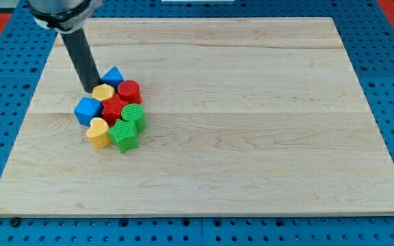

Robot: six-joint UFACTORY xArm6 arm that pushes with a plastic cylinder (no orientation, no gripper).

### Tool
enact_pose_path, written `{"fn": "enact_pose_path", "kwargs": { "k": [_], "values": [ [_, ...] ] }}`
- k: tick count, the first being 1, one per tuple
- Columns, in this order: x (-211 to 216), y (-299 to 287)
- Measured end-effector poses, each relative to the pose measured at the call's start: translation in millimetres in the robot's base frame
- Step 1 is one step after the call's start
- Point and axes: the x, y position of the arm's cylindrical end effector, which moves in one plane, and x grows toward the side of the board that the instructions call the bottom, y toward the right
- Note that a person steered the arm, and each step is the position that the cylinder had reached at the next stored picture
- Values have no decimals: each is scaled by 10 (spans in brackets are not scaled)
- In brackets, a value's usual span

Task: Push the red circle above to the green circle

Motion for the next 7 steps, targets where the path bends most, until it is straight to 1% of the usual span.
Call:
{"fn": "enact_pose_path", "kwargs": {
  "k": [1,2,3,4,5,6,7],
  "values": [
    [-20,-191],
    [-427,-217],
    [-717,151],
    [-661,641],
    [-370,590],
    [-302,545],
    [-131,498]
  ]
}}
